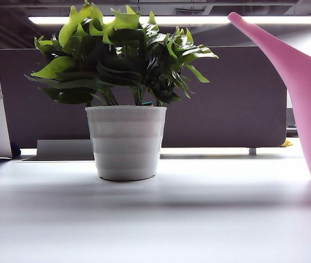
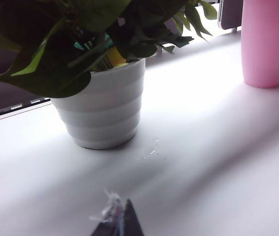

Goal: Pick up the watering can from the table, water the potted plant, and put the can back.

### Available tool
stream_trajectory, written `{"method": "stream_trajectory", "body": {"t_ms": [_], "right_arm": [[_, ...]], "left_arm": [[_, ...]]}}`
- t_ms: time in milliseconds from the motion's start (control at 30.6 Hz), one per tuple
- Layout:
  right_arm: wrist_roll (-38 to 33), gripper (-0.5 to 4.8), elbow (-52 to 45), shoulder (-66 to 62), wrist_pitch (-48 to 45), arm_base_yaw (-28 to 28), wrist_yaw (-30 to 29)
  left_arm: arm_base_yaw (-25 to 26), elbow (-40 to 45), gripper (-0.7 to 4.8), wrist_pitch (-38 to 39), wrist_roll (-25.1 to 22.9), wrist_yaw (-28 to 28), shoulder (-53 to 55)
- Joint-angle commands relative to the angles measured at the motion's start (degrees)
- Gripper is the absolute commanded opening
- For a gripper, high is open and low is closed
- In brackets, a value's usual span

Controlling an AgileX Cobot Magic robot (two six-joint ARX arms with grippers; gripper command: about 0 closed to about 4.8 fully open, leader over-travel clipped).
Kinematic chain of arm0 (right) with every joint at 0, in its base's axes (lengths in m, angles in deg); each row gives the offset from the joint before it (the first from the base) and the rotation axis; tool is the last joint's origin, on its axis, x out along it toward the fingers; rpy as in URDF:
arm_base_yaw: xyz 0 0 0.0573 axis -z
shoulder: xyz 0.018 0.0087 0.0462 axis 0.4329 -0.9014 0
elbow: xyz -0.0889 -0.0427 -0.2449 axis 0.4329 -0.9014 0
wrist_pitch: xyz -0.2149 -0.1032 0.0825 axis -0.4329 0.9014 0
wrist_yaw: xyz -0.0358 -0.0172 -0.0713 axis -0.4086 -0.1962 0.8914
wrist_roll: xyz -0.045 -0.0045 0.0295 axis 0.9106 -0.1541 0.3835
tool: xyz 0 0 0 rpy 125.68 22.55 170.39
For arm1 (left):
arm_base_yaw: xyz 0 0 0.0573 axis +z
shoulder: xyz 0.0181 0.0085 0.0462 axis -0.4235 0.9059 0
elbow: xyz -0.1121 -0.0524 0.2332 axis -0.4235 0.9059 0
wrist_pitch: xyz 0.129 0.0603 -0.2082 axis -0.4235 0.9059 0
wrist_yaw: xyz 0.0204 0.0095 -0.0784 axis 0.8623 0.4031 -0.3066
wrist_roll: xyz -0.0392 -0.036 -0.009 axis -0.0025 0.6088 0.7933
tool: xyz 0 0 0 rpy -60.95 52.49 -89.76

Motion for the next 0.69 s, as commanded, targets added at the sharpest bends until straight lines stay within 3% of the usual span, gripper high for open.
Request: {"method": "stream_trajectory", "body": {"t_ms": [33,229,490,556,687], "right_arm": [[-2.9,-0.06,0.5,3.6,-2.4,0.1,-0.4],[-3.3,-0.06,0.5,10.1,-1.3,-1.1,0.3],[-0.3,-0.06,0.5,16.6,3.3,-5.3,5.7],[1.5,-0.06,0.5,17.9,4.5,-7.1,8.0],[3.1,-0.06,0.5,20.5,6.3,-10.3,11.0]], "left_arm": [[0.1,0.0,-0.05,-0.7,0.0,-0.2,0.1],[0.1,0.0,-0.05,-0.7,0.0,-0.2,0.1],[0.3,0.0,-0.05,-0.7,0.0,-0.2,0.1],[1.5,0.0,-0.05,-0.7,0.0,-0.6,0.1],[8.6,0.0,-0.05,-0.7,0.0,-1.9,0.1]]}}
